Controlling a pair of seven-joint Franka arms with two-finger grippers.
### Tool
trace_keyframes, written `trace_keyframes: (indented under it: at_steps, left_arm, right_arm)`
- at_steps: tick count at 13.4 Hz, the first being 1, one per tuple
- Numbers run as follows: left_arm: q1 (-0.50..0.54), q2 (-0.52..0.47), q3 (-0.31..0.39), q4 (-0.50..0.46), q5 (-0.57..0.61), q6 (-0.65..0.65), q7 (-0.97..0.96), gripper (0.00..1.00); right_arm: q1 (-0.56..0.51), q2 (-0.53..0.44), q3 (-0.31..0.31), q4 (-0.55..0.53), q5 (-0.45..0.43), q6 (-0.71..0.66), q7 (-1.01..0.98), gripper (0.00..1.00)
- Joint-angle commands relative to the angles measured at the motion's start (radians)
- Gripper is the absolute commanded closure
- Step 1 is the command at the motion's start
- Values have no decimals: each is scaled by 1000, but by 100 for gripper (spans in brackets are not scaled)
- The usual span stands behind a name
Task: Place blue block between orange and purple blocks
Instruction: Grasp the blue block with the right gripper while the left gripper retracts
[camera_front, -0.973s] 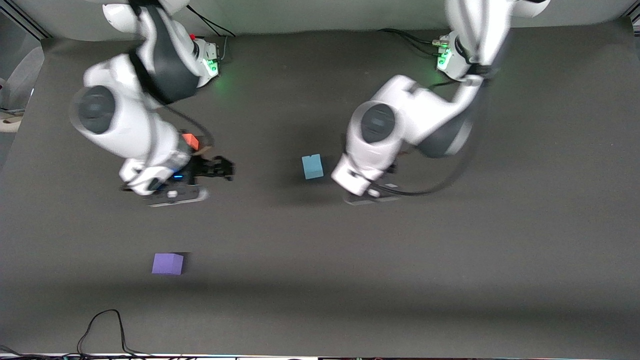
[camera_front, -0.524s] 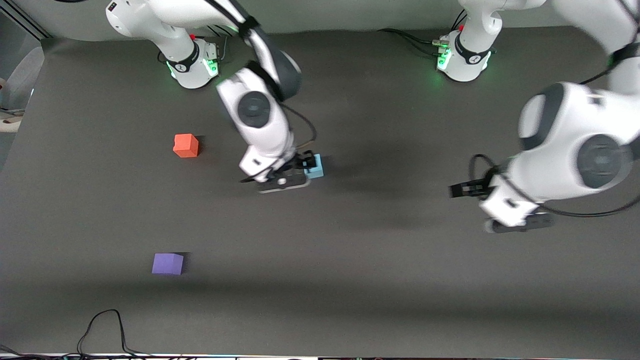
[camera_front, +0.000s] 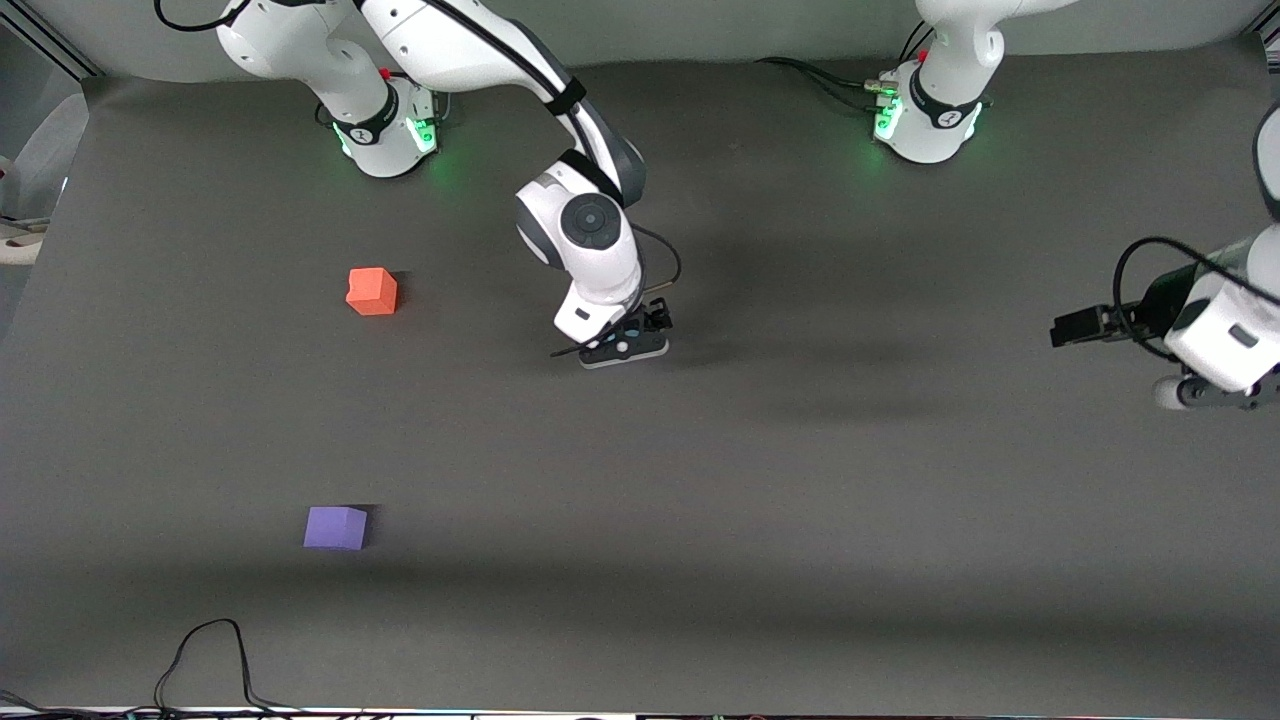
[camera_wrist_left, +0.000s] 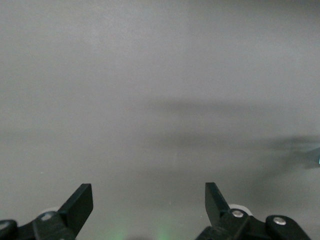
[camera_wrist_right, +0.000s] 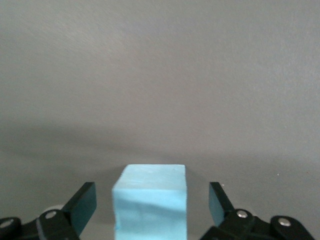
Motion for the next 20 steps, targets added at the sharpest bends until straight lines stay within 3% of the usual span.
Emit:
trace_keyframes:
  at_steps: [1,5,6,8,11,14,16,18,20]
  left_arm:
    - [5,-70,-4,-56,5,-6,15,0]
    - [0,-71,14,-55,5,10,15,0]
    - [-47,-71,72,-53,5,13,15,0]
    - [-225,-73,243,-53,5,13,17,0]
    - [-282,-86,286,-50,5,8,17,0]
    - [-275,-83,284,-39,4,5,20,0]
    - [-274,-76,283,-30,4,2,53,0]
    - [-274,-74,283,-29,4,2,55,0]
    - [-274,-76,283,-27,4,2,55,0]
  right_arm:
    - [30,0,-14,-47,-8,73,12,0]
    - [30,5,-14,-64,4,82,33,0]
    - [35,6,-14,-68,3,88,40,0]
    - [44,8,-14,-71,4,91,67,32]
    - [41,8,-14,-70,6,91,75,63]
    - [-8,-30,-27,-62,6,72,57,64]
    - [-63,-136,-63,-50,4,-67,6,64]
    - [-100,-211,-135,-29,4,-173,-23,64]
    - [-100,-271,-249,-33,4,-235,-137,63]
